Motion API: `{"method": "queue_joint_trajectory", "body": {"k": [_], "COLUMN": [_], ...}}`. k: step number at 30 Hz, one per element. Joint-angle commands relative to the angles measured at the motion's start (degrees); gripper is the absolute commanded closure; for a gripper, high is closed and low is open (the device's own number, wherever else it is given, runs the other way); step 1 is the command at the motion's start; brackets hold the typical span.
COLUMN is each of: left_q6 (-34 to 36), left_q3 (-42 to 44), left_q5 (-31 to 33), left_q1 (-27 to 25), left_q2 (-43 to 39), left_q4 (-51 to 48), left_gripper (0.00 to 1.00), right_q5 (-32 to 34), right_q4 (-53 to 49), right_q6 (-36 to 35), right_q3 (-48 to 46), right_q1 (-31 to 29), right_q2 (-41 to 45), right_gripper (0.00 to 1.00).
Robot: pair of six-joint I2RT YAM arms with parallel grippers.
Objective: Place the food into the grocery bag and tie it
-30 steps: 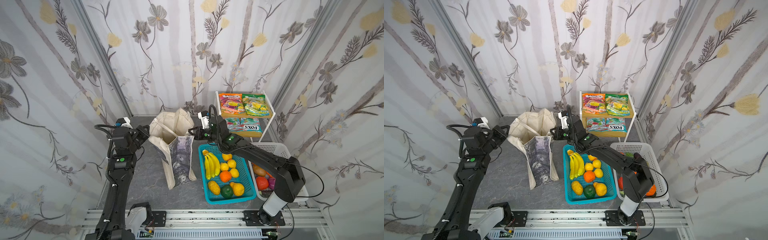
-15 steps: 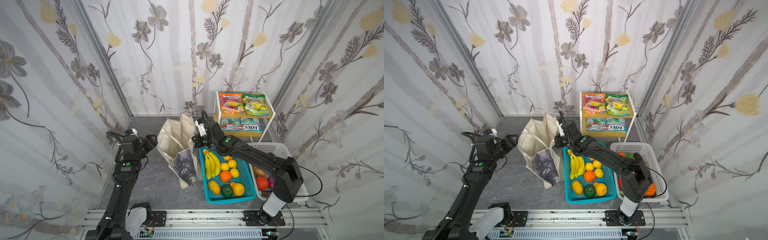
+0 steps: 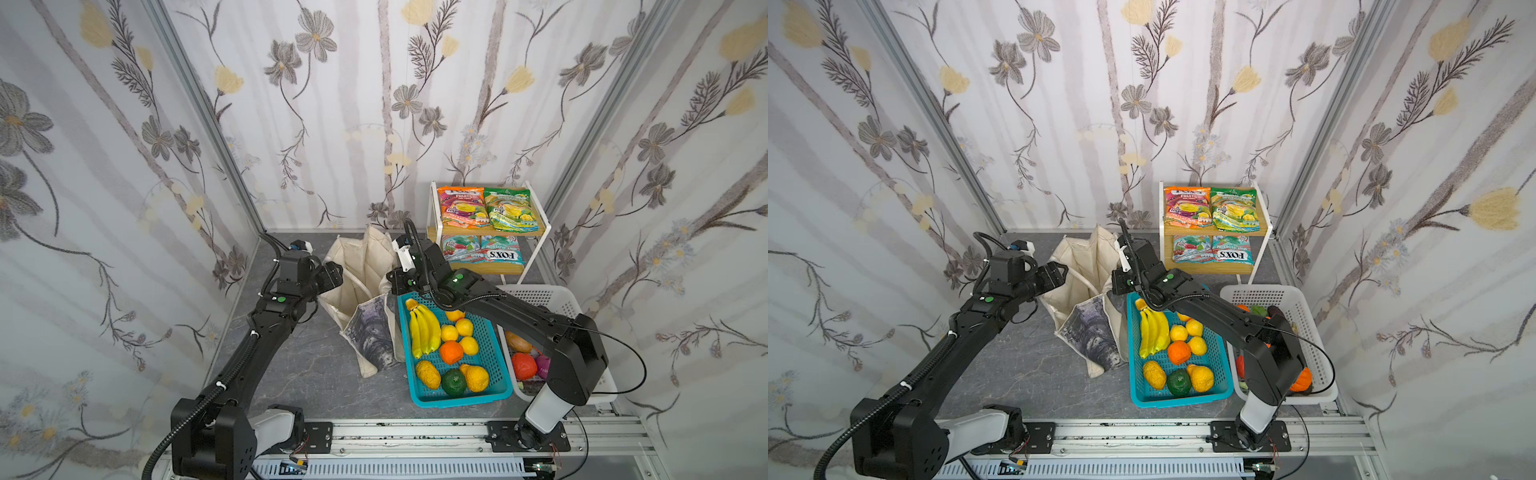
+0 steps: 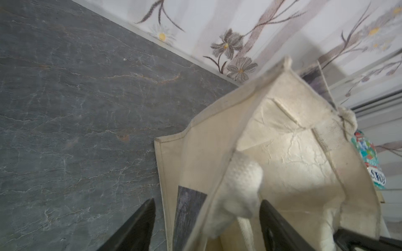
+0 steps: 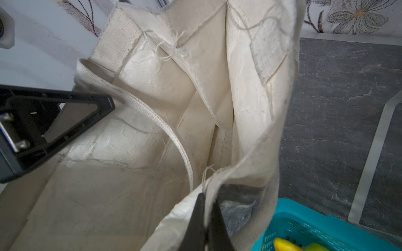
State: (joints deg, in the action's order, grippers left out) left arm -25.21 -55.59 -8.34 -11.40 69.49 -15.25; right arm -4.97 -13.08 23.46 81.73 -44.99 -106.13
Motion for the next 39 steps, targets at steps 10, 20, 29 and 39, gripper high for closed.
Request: {"method": "queue_joint_trajectory", "body": {"k": [10,20,29,39], "left_q6": [9.91,12.27,8.60,7.51], "left_q3": [-12.21,-13.48,-9.56,-9.72], "left_q5": [16.80,13.72,-1.51,-7.37], "left_q1": [2.10,17.41,10.68,7.22], "left_q2": [2.84,-1.24,-1.03,4.26], "left_q4": [-14.96,-18.24,-12.16,-9.19], "left_gripper": [1.00,1.00,1.00,0.78], "right_q5": [6.42,13.84,9.37,7.23], "right_q4": [-0.77,-5.96,-5.07,-2.04], "right_q6": [-0.09,2.04,2.69,6.37], "right_q3": [2.38,3.88,3.60,0.48], "right_q1": [0.25,2.58,-0.10,-1.66], "right_q2": [1.96,3.55,3.62,4.83], "right_gripper": [1.00,1.00,1.00,1.00]}}
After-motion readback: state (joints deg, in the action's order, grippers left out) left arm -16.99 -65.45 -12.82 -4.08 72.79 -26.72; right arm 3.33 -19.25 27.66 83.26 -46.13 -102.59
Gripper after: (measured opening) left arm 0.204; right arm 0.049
